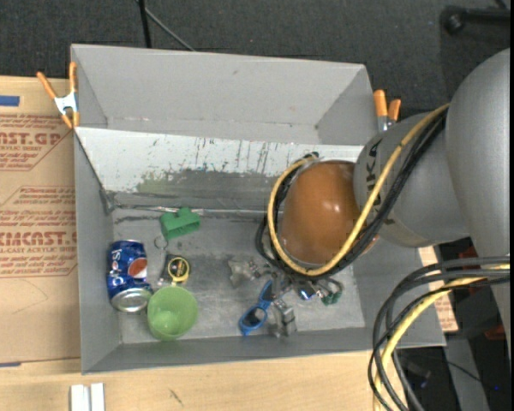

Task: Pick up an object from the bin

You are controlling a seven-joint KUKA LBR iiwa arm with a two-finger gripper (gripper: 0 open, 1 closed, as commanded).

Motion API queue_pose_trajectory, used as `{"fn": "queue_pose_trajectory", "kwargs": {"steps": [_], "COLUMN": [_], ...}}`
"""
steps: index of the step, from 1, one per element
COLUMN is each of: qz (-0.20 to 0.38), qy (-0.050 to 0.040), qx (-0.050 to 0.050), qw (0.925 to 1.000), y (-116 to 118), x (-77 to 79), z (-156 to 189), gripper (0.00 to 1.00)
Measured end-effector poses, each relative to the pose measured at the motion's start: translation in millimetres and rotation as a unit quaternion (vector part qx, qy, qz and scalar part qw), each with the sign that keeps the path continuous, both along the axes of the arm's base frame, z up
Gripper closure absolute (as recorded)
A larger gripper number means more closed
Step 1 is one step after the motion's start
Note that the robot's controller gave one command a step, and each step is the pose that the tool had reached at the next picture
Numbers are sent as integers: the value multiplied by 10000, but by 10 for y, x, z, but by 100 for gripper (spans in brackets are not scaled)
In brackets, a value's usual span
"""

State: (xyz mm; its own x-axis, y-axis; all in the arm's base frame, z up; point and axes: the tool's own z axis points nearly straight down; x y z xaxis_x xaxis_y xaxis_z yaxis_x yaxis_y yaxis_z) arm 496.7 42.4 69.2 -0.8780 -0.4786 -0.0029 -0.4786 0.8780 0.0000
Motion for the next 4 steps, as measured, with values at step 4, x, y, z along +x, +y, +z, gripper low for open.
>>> {"fn": "queue_pose_trajectory", "kwargs": {"steps": [4], "qz": [-4], "qy": [2], "qx": [-5], "qw": [10000], "y": [23], "x": [5], "z": [531], "gripper": [100]}}
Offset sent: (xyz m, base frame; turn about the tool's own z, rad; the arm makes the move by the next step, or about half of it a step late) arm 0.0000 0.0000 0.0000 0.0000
